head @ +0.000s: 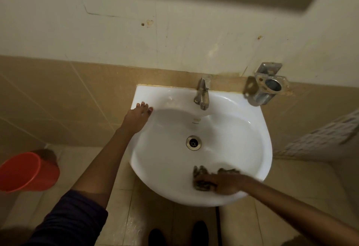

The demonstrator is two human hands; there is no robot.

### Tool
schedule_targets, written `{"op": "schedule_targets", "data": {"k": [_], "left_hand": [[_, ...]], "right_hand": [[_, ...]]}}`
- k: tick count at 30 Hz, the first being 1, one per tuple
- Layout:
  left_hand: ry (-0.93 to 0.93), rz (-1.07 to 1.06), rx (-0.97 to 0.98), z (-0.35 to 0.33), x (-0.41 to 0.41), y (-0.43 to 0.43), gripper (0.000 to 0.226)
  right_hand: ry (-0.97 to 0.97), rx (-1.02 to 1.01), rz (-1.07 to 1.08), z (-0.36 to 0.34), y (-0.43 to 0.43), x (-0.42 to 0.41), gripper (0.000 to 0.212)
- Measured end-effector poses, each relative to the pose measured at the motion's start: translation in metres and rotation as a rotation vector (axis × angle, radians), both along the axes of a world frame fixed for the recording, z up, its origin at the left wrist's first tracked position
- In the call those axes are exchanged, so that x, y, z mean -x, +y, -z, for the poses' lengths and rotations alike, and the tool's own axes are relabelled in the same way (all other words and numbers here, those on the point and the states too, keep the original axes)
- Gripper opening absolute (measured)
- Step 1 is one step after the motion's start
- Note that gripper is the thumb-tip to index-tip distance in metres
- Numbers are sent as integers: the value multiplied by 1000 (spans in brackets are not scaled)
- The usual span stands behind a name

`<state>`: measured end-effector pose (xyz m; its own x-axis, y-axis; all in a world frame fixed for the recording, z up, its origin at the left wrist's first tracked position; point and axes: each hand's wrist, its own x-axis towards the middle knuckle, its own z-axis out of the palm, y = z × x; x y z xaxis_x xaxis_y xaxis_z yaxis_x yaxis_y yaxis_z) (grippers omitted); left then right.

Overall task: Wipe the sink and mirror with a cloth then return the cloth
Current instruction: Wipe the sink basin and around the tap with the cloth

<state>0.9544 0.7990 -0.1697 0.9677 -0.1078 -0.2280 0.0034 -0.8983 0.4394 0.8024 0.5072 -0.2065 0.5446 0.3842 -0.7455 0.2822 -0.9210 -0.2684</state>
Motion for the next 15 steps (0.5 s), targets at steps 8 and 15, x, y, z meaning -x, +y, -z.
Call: {"op": "schedule_targets", "data": {"k": [8,15], "left_hand": [[86,-76,107,-19,9,-9,45],[62,-96,283,-45,27,-22,49]], "right_hand": [[-151,86,324,18,-3,-23,47],[60,-616,389,-35,99,-5,47]]}}
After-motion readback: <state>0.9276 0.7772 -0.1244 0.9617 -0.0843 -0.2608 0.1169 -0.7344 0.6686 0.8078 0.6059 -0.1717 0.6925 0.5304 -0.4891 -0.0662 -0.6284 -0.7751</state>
